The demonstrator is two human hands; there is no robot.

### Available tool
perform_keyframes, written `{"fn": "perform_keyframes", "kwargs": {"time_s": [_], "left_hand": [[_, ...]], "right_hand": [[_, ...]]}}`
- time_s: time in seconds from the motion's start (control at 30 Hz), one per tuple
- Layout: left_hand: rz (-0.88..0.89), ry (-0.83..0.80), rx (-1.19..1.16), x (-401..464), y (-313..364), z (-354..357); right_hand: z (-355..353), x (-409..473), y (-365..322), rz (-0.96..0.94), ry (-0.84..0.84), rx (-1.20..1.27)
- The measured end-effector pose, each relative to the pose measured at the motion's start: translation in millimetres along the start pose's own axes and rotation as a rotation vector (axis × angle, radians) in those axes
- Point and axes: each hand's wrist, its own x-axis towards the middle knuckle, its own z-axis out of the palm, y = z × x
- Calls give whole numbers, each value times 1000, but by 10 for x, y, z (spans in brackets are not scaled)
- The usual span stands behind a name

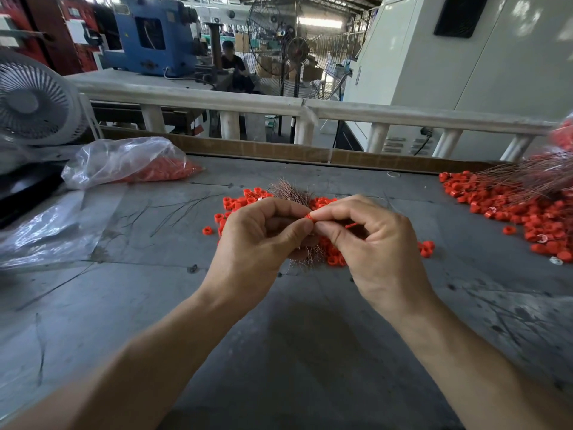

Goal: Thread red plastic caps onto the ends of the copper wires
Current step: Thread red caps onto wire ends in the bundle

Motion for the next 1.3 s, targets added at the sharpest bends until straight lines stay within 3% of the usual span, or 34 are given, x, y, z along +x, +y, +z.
{"fn": "perform_keyframes", "kwargs": {"time_s": [0.13,0.27,0.7,1.1,1.3], "left_hand": [[53,6,79,2,-33,-1],[29,6,46,11,-27,6],[-313,-67,-341,-18,103,35],[-357,-82,-290,-9,118,25],[-371,-136,-264,-28,151,27]], "right_hand": [[-12,-2,-2,51,-11,44],[-9,0,-10,-72,-12,-87],[121,-51,-21,-265,107,-410],[72,-20,-44,-311,149,-418],[31,2,-46,-318,64,-423]]}}
